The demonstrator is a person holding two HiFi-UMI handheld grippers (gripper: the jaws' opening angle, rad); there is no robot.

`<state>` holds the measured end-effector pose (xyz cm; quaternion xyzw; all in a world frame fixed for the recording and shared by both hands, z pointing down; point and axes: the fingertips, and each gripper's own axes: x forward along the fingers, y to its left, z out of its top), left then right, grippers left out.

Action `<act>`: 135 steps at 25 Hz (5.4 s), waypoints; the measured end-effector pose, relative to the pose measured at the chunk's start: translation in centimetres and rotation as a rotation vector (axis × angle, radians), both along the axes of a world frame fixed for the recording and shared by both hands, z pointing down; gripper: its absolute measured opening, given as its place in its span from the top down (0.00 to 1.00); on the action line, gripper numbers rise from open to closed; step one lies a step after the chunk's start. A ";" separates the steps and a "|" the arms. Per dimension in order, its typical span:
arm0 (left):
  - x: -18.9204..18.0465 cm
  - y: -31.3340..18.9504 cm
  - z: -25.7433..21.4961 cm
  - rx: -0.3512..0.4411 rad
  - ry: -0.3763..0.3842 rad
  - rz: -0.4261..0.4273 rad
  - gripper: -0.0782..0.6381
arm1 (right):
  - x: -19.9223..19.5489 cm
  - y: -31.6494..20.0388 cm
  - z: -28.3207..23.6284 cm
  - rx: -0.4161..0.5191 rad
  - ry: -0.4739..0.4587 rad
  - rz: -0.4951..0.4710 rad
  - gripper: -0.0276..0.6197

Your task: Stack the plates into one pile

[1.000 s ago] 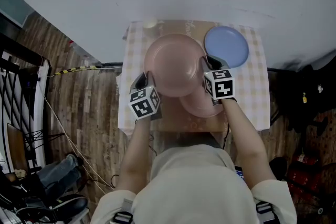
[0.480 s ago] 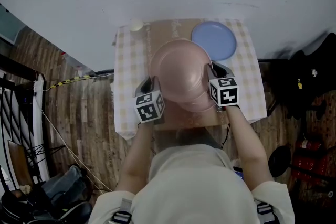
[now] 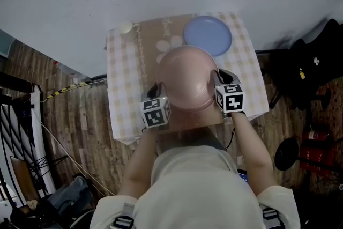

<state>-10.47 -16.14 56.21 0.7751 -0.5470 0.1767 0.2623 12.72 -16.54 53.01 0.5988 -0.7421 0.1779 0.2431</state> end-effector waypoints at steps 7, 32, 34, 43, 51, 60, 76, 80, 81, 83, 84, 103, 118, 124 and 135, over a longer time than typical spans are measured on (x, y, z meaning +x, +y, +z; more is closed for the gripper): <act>1.4 0.7 2.5 -0.057 -0.032 0.033 0.82 | 1.4 1.0 2.2 -0.049 0.008 0.018 0.90; 2.2 1.0 5.1 -0.054 -0.181 0.073 0.80 | 2.4 2.9 8.2 -0.166 0.047 0.040 0.87; 2.1 1.0 4.9 -0.049 -0.193 0.071 0.80 | 2.4 2.9 8.2 -0.160 0.055 0.036 0.87; 1.9 0.7 4.0 -0.035 -0.182 0.057 0.79 | 2.5 3.1 7.7 -0.140 0.056 0.047 0.84; 2.3 1.0 3.0 -0.019 -0.163 0.059 0.79 | 3.0 3.5 5.9 -0.090 0.026 0.078 0.82; 3.7 0.0 -2.6 0.105 -0.032 0.050 0.78 | 2.0 4.2 1.3 0.029 -0.052 0.090 0.80; 10.1 -4.5 -6.4 0.150 0.018 0.141 0.64 | 4.4 -0.2 -3.7 0.106 -0.048 0.042 0.73; 11.9 -6.7 -5.9 0.126 0.031 0.112 0.60 | 6.2 -2.7 -4.0 0.094 -0.039 0.005 0.71; 12.3 -7.3 -5.7 0.117 0.035 0.101 0.60 | 6.6 -3.3 -3.9 0.090 -0.035 -0.006 0.71; 12.8 -8.5 -5.0 0.098 0.035 0.081 0.58 | 7.4 -4.7 -3.8 0.082 -0.033 -0.024 0.70; 13.1 -9.0 -4.7 0.091 0.031 0.073 0.58 | 7.7 -5.4 -3.8 0.079 -0.033 -0.033 0.70; 15.4 -18.9 1.0 -0.018 -0.041 -0.055 0.57 | 13.0 -16.4 2.2 -0.050 -0.001 -0.096 0.66; 15.1 -22.1 5.4 -0.171 -0.067 -0.093 0.64 | 15.4 -20.1 8.2 -0.168 0.012 -0.070 0.66; 15.3 -22.2 6.3 -0.226 -0.096 -0.066 0.73 | 15.3 -20.4 9.6 -0.199 0.003 -0.071 0.67; 15.4 -22.4 6.8 -0.264 -0.098 -0.061 0.83 | 14.9 -20.7 10.0 -0.225 -0.049 -0.071 0.79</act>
